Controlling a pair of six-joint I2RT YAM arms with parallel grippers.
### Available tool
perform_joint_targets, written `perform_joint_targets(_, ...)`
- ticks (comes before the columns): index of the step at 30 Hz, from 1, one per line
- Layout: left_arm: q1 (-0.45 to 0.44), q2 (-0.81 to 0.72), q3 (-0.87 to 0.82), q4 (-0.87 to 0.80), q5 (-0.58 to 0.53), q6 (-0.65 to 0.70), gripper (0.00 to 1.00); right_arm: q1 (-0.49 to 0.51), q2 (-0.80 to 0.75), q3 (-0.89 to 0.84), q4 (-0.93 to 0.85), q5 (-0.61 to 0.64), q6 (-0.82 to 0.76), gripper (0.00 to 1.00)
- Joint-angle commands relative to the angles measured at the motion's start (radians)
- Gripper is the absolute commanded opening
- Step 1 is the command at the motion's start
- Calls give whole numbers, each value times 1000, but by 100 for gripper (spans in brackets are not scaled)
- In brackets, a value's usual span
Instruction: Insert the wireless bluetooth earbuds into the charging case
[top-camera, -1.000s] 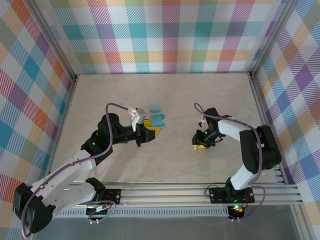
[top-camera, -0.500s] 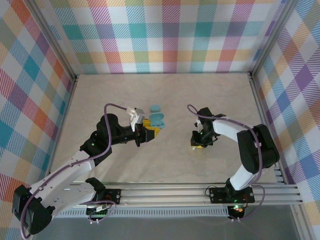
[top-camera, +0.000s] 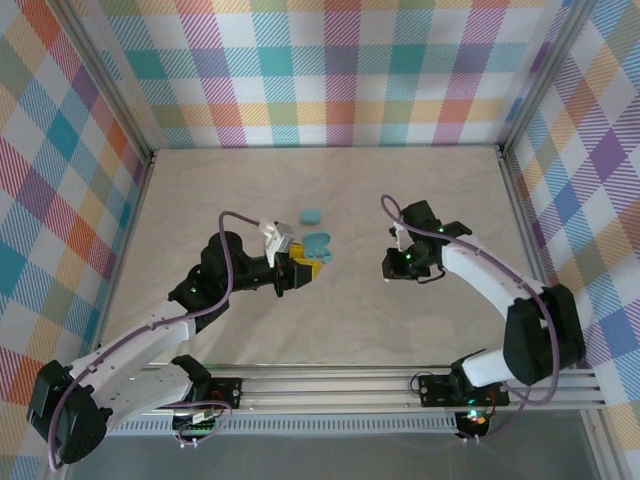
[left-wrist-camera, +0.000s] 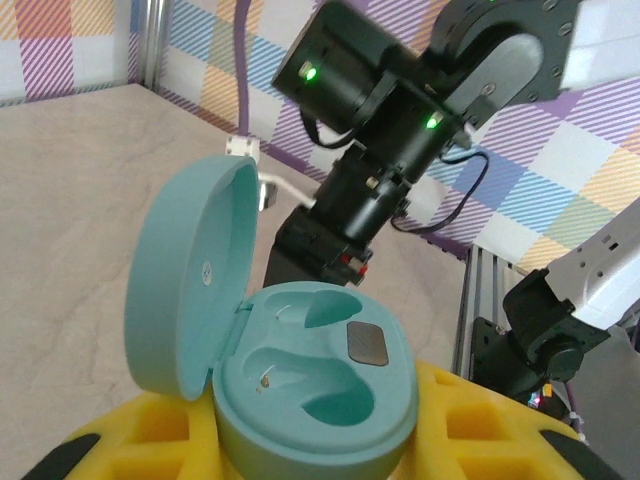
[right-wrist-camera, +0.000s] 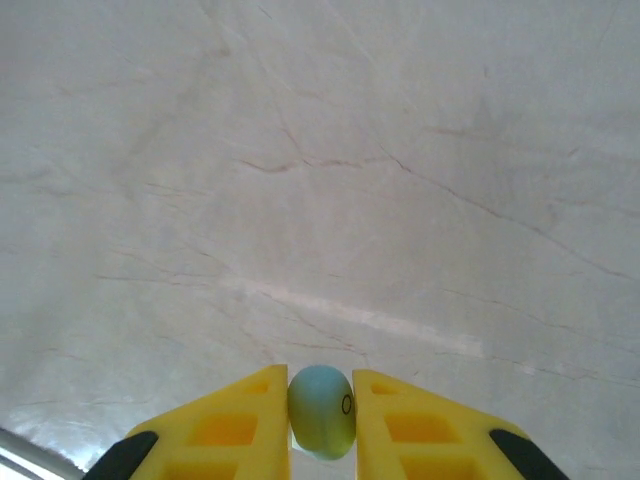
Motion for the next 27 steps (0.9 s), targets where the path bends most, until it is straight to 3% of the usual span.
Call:
perform_joint_targets(1,4,19,9,57,43,28,0,4,-76,66,-119,0,-48,20)
perform_joint_targets(7,3,36,5,73,39,57,0,24,-210,151,-158,-42,-82,19)
perform_joint_targets(11,3,34,-48,178,29,85,0,28,-258,202,-149,-67,-83,17)
perform_joint_targets(27,3,35,-55,164,-13,154,0,277,-182,452,-97,-52,-125,16)
